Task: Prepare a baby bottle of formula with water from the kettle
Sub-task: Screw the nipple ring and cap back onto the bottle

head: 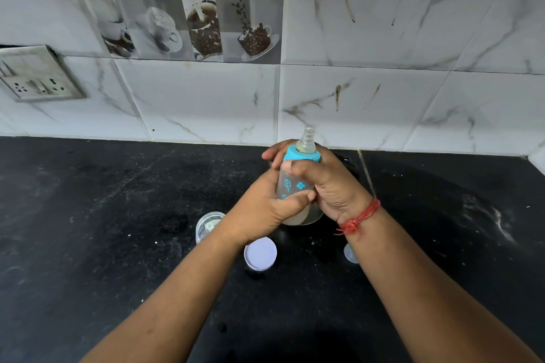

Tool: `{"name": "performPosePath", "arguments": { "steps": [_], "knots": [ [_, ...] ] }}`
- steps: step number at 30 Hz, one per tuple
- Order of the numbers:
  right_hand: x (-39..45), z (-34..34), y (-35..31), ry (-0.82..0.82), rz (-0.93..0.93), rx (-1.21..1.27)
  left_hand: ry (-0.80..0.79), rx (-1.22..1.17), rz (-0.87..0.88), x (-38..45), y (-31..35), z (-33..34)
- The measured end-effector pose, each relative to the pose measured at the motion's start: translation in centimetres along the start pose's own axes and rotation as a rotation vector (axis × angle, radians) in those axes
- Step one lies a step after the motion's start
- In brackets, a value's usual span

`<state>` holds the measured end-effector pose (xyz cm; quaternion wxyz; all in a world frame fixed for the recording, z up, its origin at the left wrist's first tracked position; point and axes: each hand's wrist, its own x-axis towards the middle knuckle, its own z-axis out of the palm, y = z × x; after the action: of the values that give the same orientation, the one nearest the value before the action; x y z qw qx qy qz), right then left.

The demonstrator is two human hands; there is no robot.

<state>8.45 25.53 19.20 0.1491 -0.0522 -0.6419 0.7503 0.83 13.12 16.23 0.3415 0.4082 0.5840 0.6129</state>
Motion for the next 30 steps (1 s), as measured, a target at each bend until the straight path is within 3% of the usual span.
{"name": "performPosePath", "arguments": {
  "steps": [3, 5, 7, 11, 13, 16, 21, 26, 30],
  "knots": [
    [0.2, 1.4, 1.0, 0.259, 0.030, -0.069, 0.216, 0.212, 0.062, 0.4, -1.0, 0.9],
    [0.1, 1.7, 1.3, 0.285, 0.040, -0.120, 0.216, 0.244, 0.076, 0.3, -1.5, 0.9],
    [-0.1, 1.1, 0.7, 0.159, -0.012, -0.168, 0.077, 0.130, 0.063, 0.1, -1.3, -0.1],
    [-0.4, -0.8, -1.2, -0.321, -0.073, -0.165, -0.311, -0.194, -0.008, -0.5, 0.2, -1.2],
    [-0.4, -0.6, -1.5, -0.385, -0.050, -0.085, -0.387, -0.208, -0.005, -0.3, 0.6, -1.0],
    [-0.1, 0.1, -1.3, -0.236, 0.002, -0.028, -0.260, -0.187, -0.031, 0.0, 1.0, -1.0],
    [0.0, 0.6, -0.7, -0.022, -0.015, -0.031, -0.035, 0.052, 0.018, 0.1, 0.6, -0.2],
    [0.3, 1.7, 1.3, 0.335, -0.002, -0.049, 0.233, 0.311, 0.054, 0.8, -1.0, 0.9],
    [0.3, 2.7, 3.6, 0.547, 0.058, -0.021, 0.376, 0.376, 0.062, 0.7, -2.9, 2.2]
  ]
}}
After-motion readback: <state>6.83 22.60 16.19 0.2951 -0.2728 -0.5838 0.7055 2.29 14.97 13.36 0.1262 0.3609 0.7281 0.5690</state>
